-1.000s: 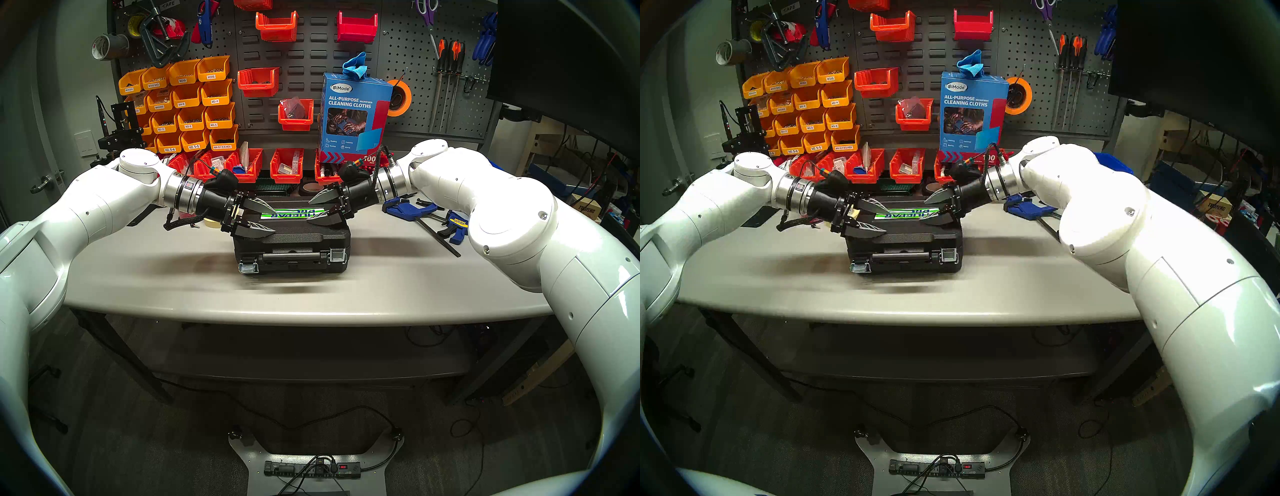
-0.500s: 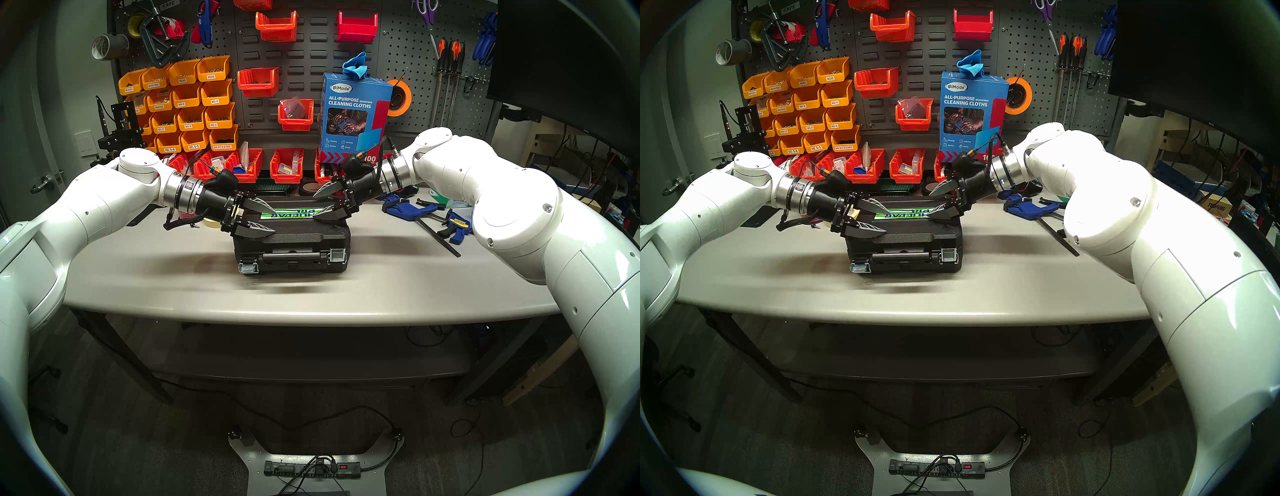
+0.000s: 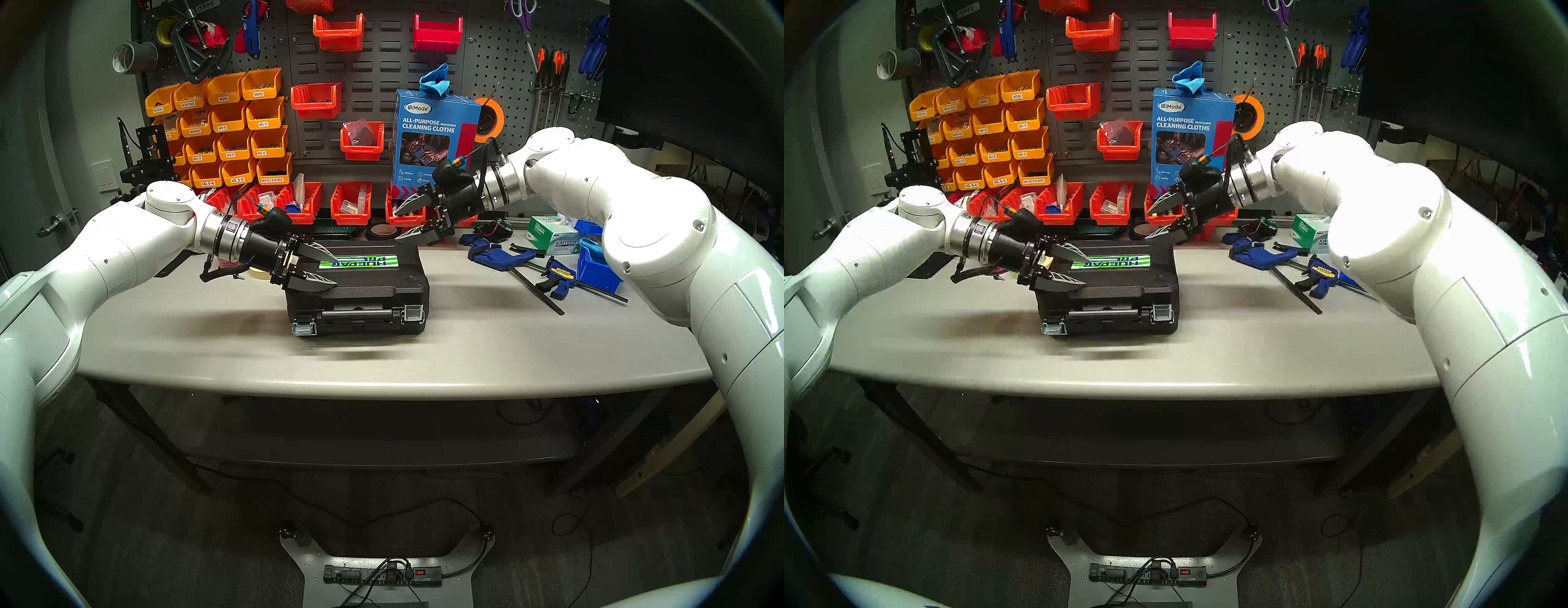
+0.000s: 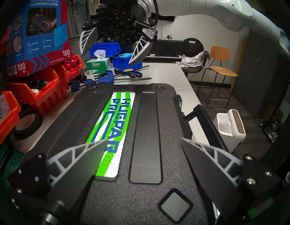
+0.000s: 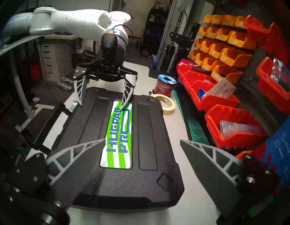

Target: Open the tool box

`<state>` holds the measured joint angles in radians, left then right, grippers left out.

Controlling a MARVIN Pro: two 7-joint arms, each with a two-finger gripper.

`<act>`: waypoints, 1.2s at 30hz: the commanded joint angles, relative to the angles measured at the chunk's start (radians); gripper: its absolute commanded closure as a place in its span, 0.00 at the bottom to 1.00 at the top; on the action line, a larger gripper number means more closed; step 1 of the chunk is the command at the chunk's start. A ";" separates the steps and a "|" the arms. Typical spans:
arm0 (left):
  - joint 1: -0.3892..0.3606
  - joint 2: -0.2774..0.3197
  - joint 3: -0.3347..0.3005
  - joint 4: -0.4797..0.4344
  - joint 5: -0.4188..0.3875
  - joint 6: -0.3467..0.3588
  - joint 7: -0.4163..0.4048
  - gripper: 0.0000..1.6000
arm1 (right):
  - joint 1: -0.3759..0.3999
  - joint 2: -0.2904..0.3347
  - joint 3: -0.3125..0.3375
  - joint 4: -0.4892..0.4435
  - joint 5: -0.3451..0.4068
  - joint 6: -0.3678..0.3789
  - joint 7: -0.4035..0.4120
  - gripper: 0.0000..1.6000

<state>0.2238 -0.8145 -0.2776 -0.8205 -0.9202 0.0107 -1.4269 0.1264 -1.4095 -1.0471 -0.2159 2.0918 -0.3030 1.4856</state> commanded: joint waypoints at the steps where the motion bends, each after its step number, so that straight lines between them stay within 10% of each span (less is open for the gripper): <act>1: 0.000 -0.003 0.001 0.004 0.001 0.000 0.001 0.00 | 0.080 0.067 0.012 -0.099 -0.013 -0.036 -0.002 0.00; 36: 0.002 -0.005 -0.004 0.006 0.005 0.001 -0.001 0.00 | 0.235 0.268 0.094 -0.529 -0.200 -0.113 -0.002 0.00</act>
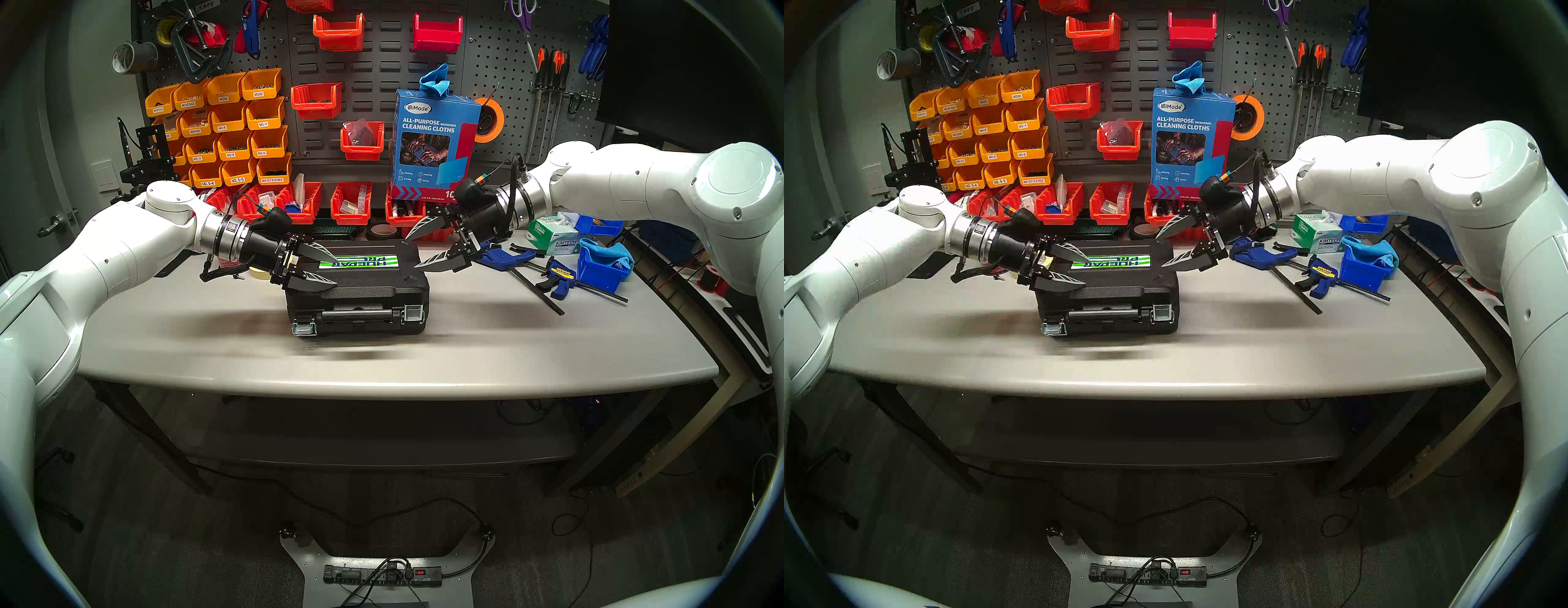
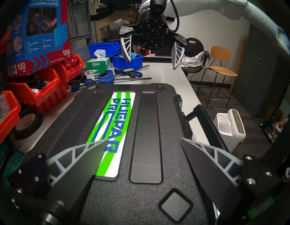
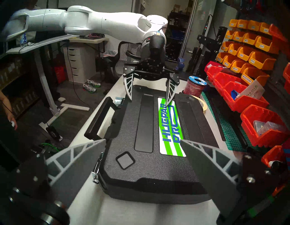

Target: Open the tool box

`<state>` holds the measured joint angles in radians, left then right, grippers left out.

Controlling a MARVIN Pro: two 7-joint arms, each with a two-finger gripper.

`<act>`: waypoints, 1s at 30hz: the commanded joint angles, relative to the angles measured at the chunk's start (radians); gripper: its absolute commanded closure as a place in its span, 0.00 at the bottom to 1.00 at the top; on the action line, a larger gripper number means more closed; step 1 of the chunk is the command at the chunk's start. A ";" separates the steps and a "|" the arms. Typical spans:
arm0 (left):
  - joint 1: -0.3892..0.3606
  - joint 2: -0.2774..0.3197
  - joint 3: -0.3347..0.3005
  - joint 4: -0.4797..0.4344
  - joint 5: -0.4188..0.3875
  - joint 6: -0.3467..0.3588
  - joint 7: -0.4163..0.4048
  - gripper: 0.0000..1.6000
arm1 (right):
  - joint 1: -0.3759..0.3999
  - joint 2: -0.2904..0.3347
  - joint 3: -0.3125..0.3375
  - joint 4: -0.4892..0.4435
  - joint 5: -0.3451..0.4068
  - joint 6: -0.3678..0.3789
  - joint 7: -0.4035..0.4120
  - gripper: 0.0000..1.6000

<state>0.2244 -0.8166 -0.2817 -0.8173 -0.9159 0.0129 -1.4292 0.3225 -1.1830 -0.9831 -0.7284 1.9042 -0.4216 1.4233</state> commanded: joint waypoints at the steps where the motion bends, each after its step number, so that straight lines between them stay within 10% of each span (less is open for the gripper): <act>1: 0.001 -0.003 0.000 0.003 0.000 -0.001 0.001 0.00 | 0.039 0.043 0.033 -0.018 -0.016 0.006 0.060 0.00; 30: 0.002 -0.003 -0.002 0.003 0.002 -0.001 0.000 0.00 | 0.199 0.126 0.041 -0.252 -0.204 -0.005 0.060 0.00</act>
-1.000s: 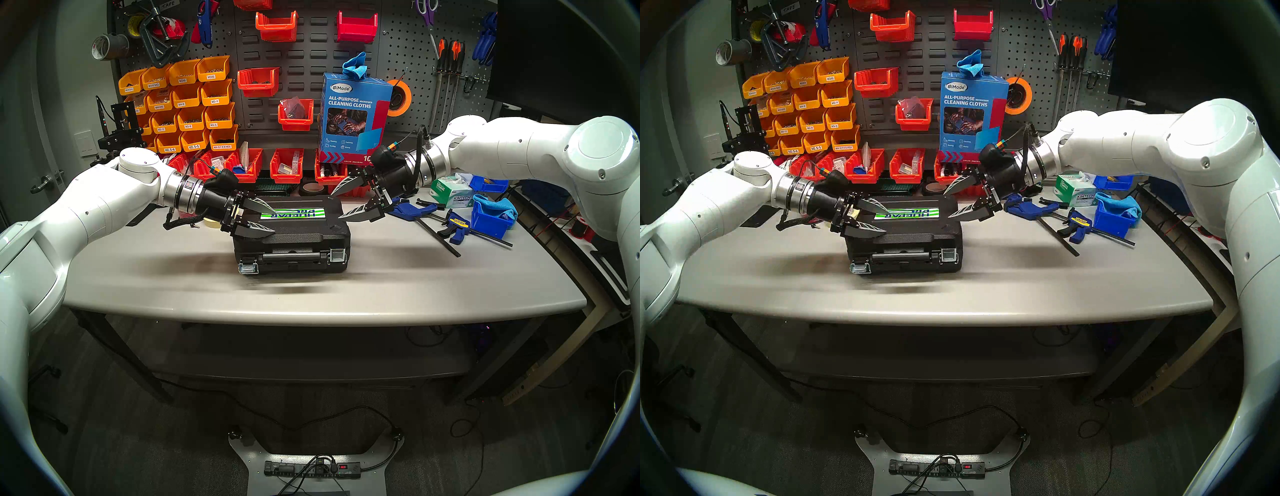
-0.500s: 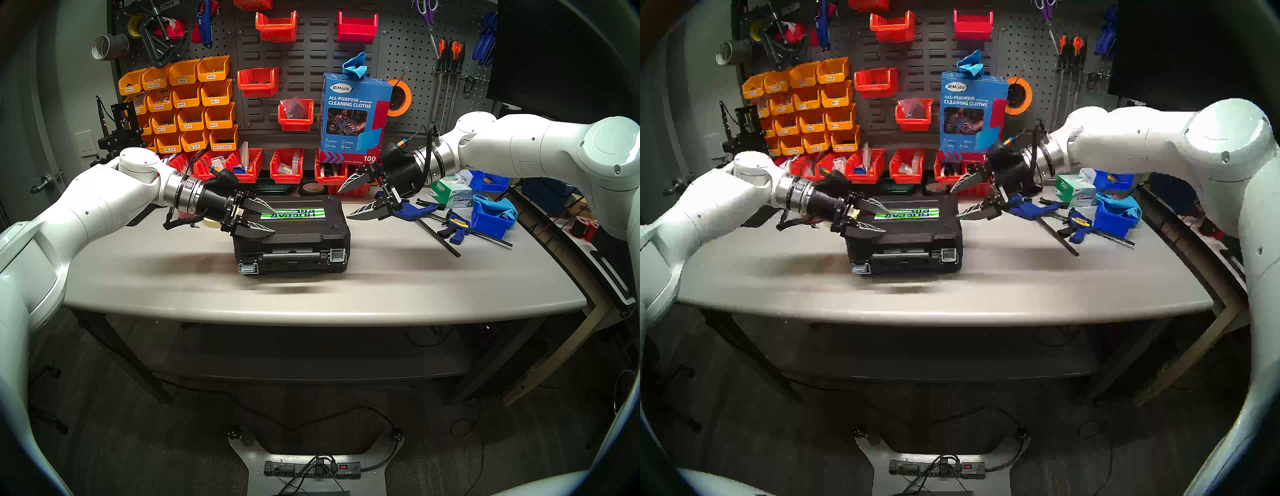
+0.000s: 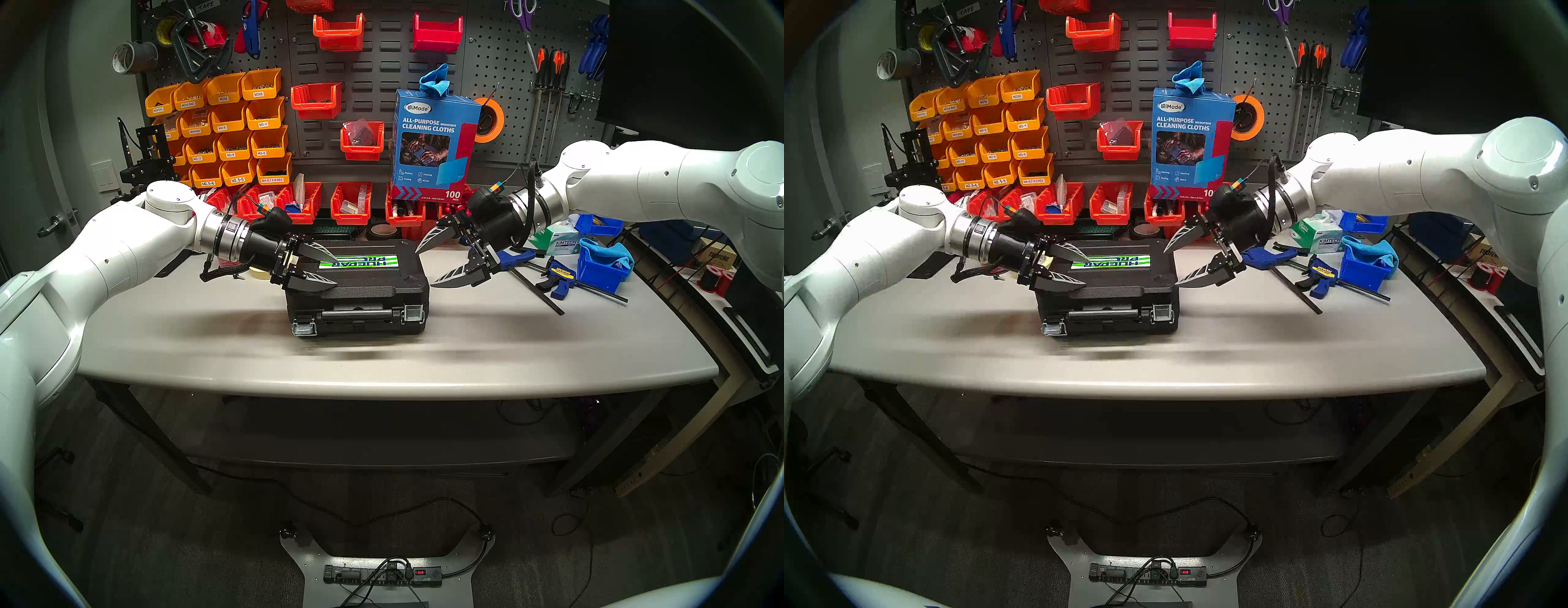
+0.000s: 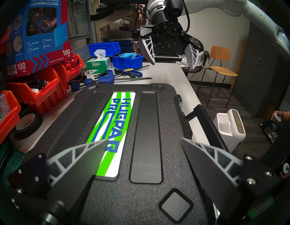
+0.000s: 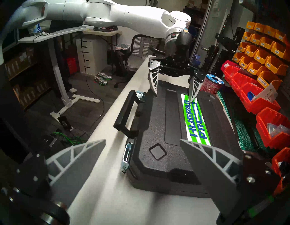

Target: Open the tool box

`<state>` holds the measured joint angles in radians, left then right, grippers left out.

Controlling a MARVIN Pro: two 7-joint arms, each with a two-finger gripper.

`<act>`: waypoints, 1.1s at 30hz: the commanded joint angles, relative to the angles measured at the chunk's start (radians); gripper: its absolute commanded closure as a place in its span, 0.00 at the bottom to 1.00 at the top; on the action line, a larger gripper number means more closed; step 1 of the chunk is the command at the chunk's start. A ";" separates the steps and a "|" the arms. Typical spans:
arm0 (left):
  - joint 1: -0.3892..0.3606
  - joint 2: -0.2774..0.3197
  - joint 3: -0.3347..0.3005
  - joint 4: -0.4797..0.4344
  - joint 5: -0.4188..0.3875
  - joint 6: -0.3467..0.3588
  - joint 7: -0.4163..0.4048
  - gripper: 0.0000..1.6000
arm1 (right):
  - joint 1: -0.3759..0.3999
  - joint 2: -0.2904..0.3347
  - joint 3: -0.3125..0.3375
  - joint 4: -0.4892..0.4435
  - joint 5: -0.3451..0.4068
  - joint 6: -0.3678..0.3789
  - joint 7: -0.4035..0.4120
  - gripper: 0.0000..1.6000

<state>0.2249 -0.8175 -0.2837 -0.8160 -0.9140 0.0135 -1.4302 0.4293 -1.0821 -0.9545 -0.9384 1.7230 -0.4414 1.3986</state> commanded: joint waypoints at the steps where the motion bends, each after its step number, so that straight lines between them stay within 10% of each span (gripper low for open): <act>1: 0.001 -0.002 0.000 0.002 0.000 -0.001 0.001 0.00 | 0.097 0.025 0.012 -0.052 -0.031 0.016 0.085 0.00; 33: 0.002 -0.004 -0.002 0.004 0.002 -0.002 0.000 0.00 | 0.117 -0.094 -0.020 -0.099 -0.187 0.084 0.085 0.00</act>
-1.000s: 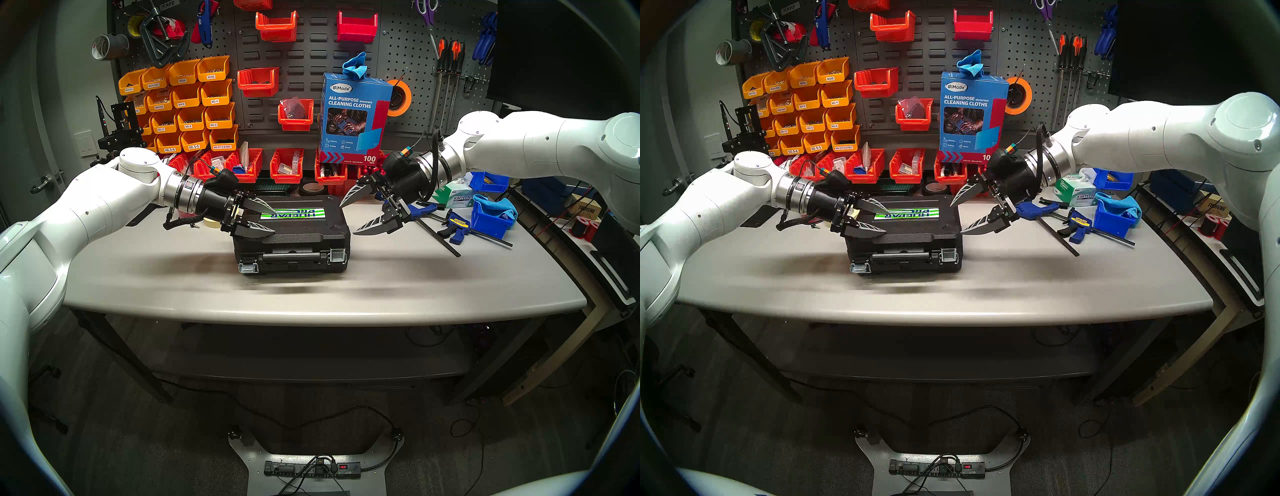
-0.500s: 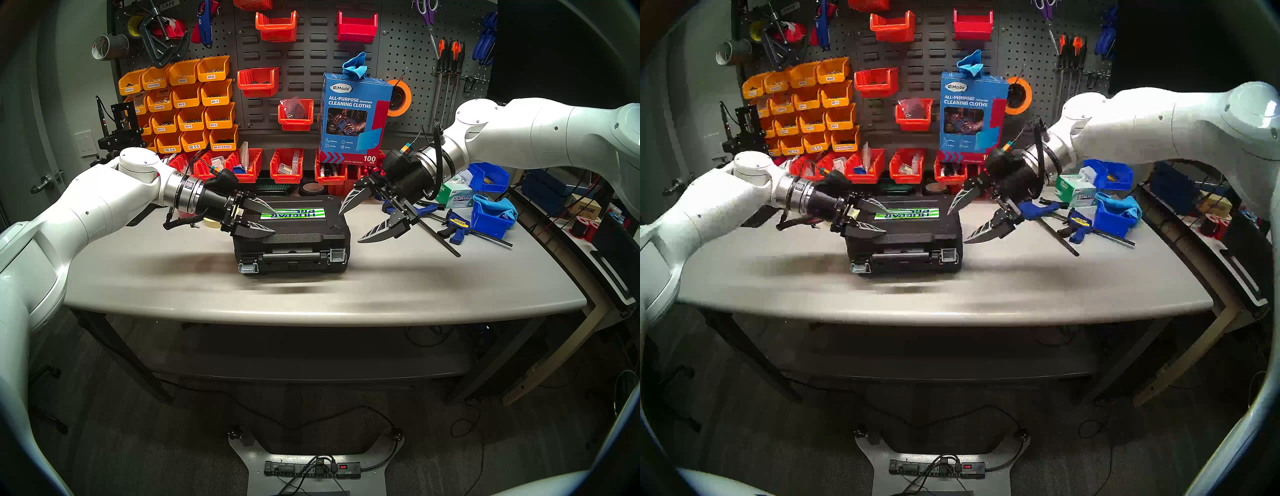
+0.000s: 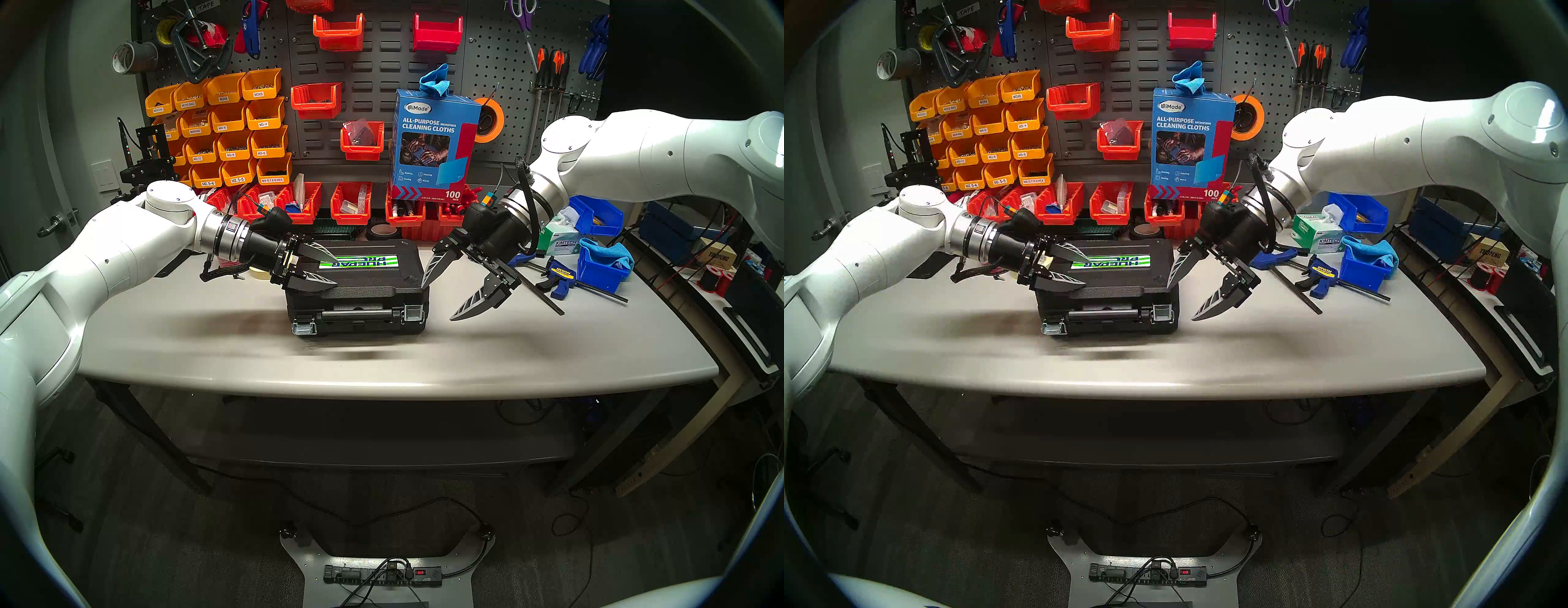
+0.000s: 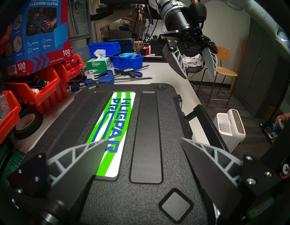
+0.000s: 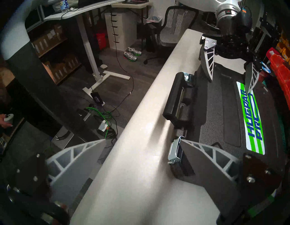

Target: Open the tool box

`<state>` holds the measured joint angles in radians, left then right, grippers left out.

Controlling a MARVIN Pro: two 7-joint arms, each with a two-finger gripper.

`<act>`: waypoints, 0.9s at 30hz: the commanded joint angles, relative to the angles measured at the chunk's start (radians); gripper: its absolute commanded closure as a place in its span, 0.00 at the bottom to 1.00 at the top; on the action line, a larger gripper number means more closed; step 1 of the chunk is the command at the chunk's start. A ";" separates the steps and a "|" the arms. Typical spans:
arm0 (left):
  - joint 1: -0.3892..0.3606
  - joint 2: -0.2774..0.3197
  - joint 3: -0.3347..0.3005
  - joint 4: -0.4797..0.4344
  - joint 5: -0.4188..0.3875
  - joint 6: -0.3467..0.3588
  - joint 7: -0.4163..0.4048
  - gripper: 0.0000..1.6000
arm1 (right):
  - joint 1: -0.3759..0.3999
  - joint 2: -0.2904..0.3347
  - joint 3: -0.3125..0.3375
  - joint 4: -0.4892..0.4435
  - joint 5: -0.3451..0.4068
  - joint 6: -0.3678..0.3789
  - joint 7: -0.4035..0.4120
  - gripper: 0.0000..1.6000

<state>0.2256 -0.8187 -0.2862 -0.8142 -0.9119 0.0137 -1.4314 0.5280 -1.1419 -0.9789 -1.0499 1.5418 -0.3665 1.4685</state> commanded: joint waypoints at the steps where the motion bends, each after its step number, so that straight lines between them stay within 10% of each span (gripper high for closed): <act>1: 0.001 -0.003 0.000 0.003 0.000 -0.002 0.001 0.00 | 0.018 -0.038 0.004 0.014 -0.008 0.012 0.015 0.00; 27: 0.002 -0.003 -0.002 0.004 0.002 -0.002 0.000 0.00 | 0.051 -0.147 -0.023 -0.018 -0.082 0.112 -0.038 0.00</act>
<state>0.2263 -0.8201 -0.2883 -0.8120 -0.9104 0.0140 -1.4331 0.5442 -1.2640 -1.0108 -1.0473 1.4638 -0.2788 1.4808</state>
